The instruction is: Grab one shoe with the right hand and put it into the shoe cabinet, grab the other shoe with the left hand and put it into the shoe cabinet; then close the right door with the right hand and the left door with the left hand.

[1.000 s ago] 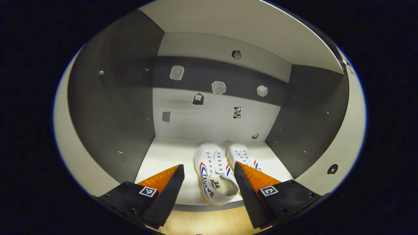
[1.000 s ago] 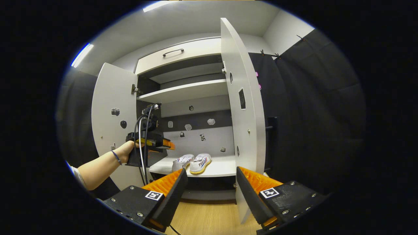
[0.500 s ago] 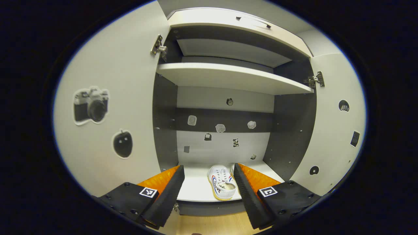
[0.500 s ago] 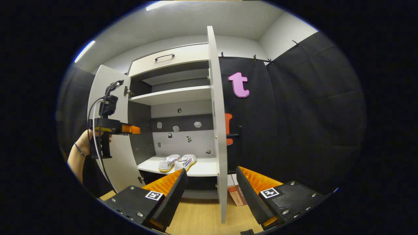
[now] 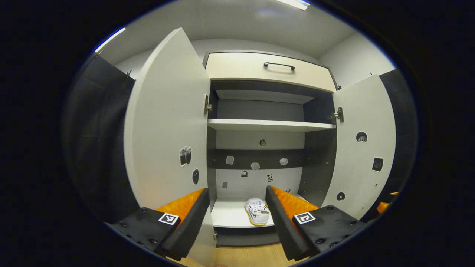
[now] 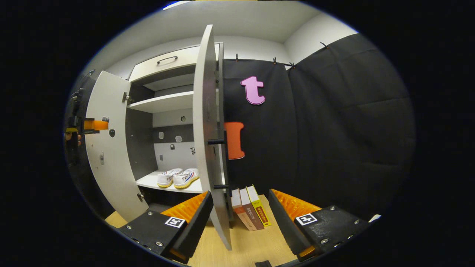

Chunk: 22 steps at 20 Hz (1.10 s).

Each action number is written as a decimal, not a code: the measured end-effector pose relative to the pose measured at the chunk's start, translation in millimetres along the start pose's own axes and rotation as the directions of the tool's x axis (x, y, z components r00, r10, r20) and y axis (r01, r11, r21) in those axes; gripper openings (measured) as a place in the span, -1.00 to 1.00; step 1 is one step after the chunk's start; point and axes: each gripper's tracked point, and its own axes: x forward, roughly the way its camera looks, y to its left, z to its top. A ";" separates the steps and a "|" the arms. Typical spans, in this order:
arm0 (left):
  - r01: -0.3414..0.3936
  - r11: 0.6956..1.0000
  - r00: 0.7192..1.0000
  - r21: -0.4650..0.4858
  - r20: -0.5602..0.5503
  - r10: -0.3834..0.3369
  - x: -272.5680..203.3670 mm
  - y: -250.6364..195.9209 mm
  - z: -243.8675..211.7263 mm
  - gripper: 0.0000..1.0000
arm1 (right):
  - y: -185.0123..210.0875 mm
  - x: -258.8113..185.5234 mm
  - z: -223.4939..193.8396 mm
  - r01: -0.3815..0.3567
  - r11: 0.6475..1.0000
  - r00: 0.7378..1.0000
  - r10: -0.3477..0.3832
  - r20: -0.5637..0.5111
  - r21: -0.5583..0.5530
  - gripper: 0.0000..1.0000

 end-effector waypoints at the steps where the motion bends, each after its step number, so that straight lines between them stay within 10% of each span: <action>1: -0.004 1.000 1.000 0.006 0.007 0.004 -9.1 1.5 2.1 0.90 | -7.7 5.3 -8.0 0.011 1.000 1.000 -0.011 -0.020 0.006 0.85; 8: -0.090 0.995 0.995 0.035 0.056 0.088 -52.3 31.6 8.4 0.90 | -50.1 43.5 -46.9 0.068 0.998 0.996 -0.068 -0.052 -0.004 0.85; 22: -0.159 0.987 0.986 0.014 0.052 0.158 -92.3 79.1 11.0 0.94 | -15.9 103.6 -74.8 0.009 1.000 0.998 -0.010 -0.057 -0.029 0.83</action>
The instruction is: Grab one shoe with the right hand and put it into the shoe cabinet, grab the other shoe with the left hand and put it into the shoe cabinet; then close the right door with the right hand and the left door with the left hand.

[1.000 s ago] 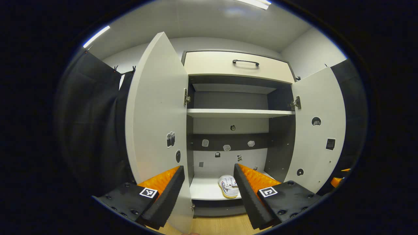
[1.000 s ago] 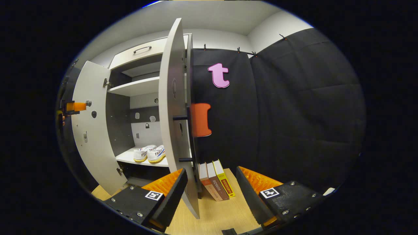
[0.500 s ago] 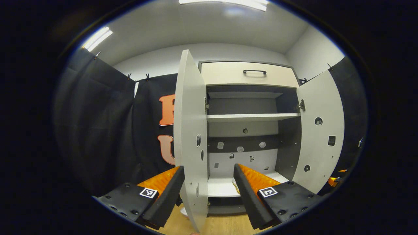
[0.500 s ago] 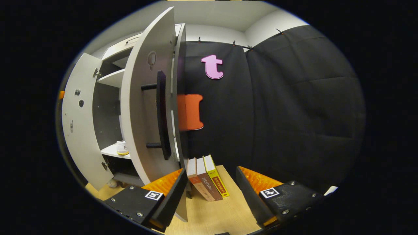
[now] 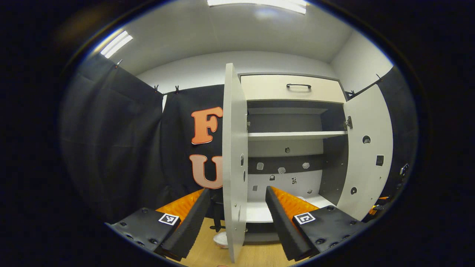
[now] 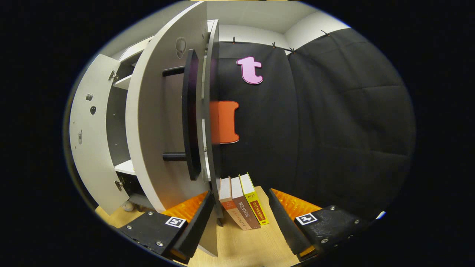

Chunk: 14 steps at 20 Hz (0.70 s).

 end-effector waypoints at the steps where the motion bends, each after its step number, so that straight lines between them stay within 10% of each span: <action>1: -0.005 1.000 1.000 -0.002 -0.004 0.005 -0.8 4.6 -1.1 0.94 | 2.2 -0.3 -0.2 -0.007 1.000 1.000 0.007 -0.001 0.000 0.84; 14: -0.011 1.000 1.000 -0.002 -0.017 0.011 11.9 27.5 -13.4 0.93 | 65.2 3.9 -2.5 -0.093 0.996 0.996 0.093 -0.009 0.002 0.78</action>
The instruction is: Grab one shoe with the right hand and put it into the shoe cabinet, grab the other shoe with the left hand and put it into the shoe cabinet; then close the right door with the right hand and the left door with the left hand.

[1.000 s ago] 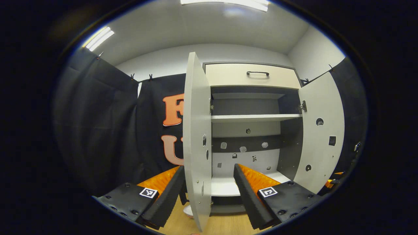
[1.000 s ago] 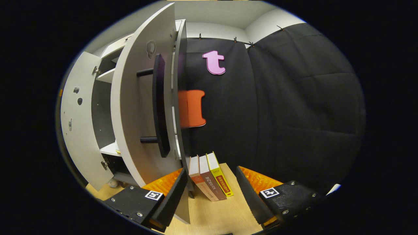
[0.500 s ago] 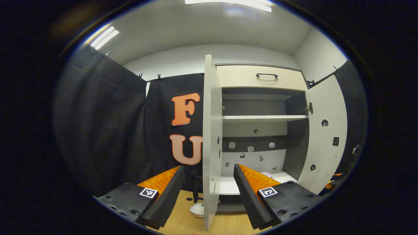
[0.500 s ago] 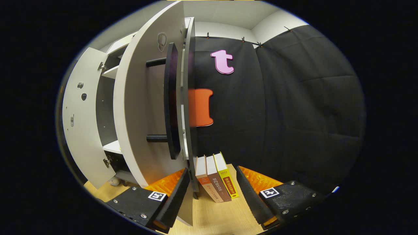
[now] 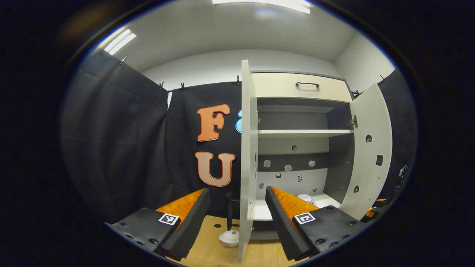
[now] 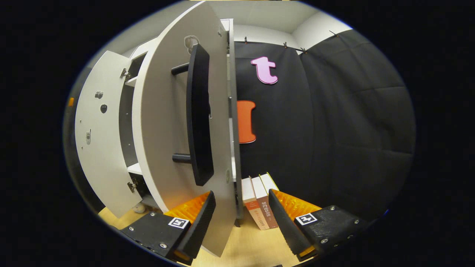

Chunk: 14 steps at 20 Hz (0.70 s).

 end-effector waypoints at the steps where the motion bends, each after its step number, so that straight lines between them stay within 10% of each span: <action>1: -0.004 1.000 1.000 -0.001 0.000 0.004 -1.7 2.9 -0.2 0.89 | 8.0 2.0 -0.2 -0.009 1.000 1.000 0.009 -0.001 -0.002 0.78; 14: -0.051 0.999 0.999 -0.013 -0.006 0.051 -1.2 46.4 -8.9 0.93 | 65.4 25.7 -0.7 -0.045 0.999 0.999 0.045 0.002 -0.018 0.78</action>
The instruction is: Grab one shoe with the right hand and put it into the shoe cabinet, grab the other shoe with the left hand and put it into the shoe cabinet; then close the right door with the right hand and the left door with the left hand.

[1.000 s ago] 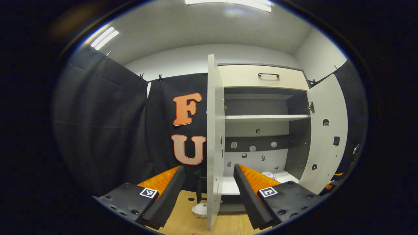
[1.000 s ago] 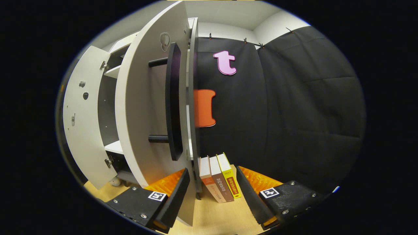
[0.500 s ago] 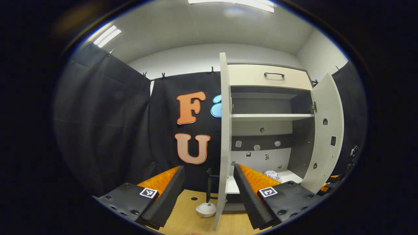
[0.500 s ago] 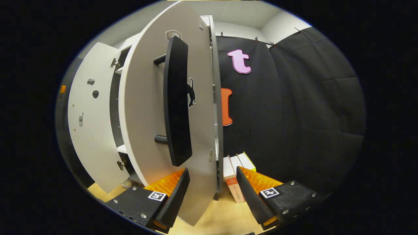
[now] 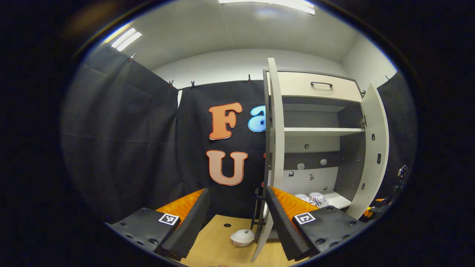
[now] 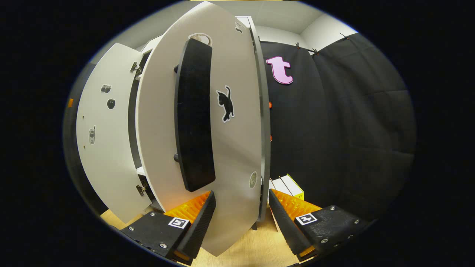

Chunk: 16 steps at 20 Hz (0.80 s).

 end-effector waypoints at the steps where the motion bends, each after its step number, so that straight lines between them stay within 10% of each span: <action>1: -0.001 1.000 1.000 -0.001 -0.001 0.001 0.2 1.4 -0.3 0.89 | 3.8 2.9 0.2 -0.003 1.000 1.000 0.003 0.000 0.001 0.79; 16: -0.075 0.997 0.997 0.007 -0.011 0.075 13.0 62.9 -14.4 0.93 | 79.0 61.9 -4.6 -0.068 0.997 0.997 0.067 -0.021 -0.027 0.81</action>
